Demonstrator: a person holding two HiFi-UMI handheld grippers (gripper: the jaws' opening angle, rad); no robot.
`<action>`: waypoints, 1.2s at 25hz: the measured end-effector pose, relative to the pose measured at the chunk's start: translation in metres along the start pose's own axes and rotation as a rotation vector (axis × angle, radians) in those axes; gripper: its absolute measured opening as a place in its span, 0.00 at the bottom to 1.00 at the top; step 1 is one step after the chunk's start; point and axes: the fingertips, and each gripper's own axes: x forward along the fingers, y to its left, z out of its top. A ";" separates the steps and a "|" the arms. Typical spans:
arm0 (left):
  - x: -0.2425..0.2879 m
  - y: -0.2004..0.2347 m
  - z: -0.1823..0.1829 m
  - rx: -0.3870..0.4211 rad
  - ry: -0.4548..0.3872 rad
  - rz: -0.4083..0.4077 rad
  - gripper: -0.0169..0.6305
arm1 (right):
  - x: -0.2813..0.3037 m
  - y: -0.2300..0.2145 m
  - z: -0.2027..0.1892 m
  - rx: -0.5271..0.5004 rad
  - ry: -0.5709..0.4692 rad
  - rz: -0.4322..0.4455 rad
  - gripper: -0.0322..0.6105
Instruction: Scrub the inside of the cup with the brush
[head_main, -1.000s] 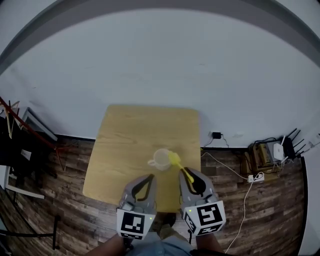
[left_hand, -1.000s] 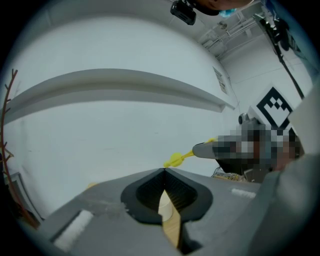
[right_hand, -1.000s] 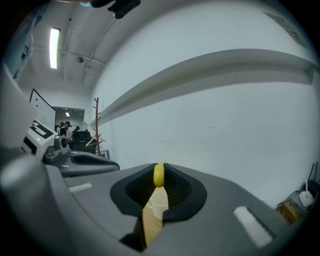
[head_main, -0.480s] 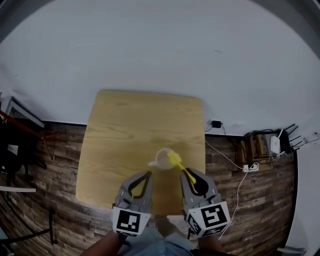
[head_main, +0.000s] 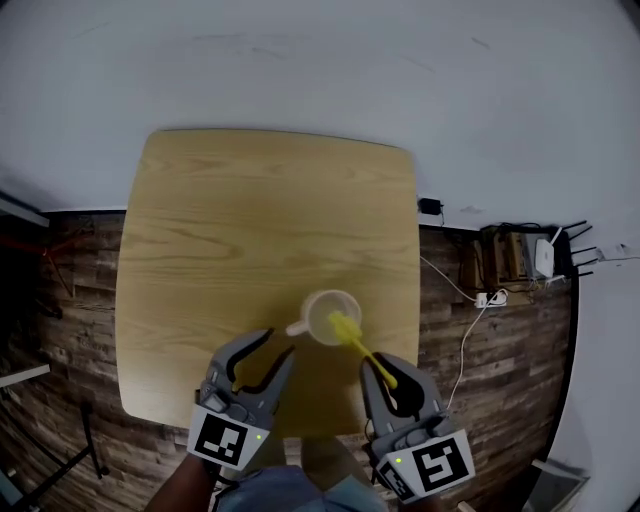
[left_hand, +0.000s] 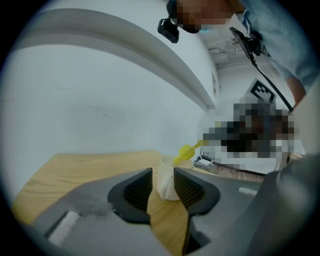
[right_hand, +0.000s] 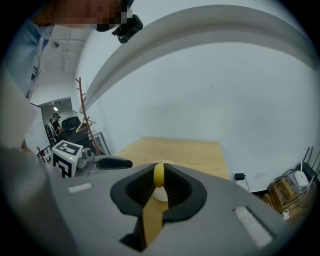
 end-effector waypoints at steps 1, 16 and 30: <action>0.005 0.000 -0.003 0.036 -0.004 -0.024 0.25 | 0.002 -0.001 -0.003 0.004 0.008 -0.001 0.11; 0.045 -0.020 -0.042 0.196 0.080 -0.214 0.24 | 0.016 -0.008 -0.026 0.011 0.072 -0.020 0.11; 0.043 -0.023 -0.042 0.478 0.308 -0.320 0.15 | -0.009 -0.012 -0.008 0.015 0.018 -0.012 0.11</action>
